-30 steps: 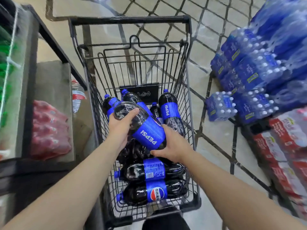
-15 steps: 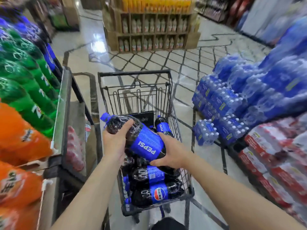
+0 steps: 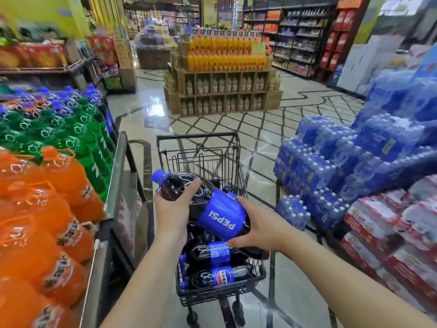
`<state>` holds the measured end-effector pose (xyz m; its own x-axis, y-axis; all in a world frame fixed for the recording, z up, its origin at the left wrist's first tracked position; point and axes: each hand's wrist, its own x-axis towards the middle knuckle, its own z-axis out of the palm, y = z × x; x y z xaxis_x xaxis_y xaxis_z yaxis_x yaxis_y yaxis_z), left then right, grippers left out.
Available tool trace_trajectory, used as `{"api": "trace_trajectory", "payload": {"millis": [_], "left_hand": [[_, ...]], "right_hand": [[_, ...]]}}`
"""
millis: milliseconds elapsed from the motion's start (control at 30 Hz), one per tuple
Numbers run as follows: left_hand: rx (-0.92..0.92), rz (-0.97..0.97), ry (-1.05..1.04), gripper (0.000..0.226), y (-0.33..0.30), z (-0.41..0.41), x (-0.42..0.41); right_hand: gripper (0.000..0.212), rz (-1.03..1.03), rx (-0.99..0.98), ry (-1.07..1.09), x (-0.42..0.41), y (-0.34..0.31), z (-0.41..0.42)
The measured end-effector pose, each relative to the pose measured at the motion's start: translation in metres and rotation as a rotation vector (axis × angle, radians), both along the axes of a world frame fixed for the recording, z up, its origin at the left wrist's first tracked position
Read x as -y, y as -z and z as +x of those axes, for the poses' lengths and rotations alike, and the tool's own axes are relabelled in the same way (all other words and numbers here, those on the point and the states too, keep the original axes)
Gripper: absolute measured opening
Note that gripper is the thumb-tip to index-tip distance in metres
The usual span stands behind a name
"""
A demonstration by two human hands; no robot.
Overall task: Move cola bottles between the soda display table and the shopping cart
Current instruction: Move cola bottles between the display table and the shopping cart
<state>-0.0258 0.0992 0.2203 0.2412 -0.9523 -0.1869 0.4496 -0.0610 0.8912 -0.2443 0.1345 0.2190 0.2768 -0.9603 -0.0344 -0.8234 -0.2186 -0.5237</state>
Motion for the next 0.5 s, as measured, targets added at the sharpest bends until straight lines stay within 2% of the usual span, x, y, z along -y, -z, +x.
{"api": "trace_trajectory", "payload": {"millis": [100,267,367,433,500], "left_hand": [[-0.014,-0.018,-0.05,0.112,-0.013,-0.006,-0.033],[0.027,-0.028,-0.169,0.105,-0.031,-0.019,-0.099],[0.013,-0.054,-0.286,0.093,-0.035,-0.024,-0.146],[0.005,-0.046,-0.348,0.1,-0.039,-0.025,-0.179],[0.007,-0.036,-0.394,0.105,-0.041,-0.024,-0.212]], "right_hand": [[0.112,-0.016,0.005,-0.056,-0.019,-0.009,-0.008],[0.089,-0.045,-0.005,-0.181,-0.059,-0.02,-0.02],[0.095,-0.05,-0.026,-0.261,-0.083,-0.026,-0.022],[0.099,-0.055,-0.03,-0.323,-0.1,-0.026,-0.02],[0.095,-0.056,-0.018,-0.39,-0.12,-0.029,-0.016]]}}
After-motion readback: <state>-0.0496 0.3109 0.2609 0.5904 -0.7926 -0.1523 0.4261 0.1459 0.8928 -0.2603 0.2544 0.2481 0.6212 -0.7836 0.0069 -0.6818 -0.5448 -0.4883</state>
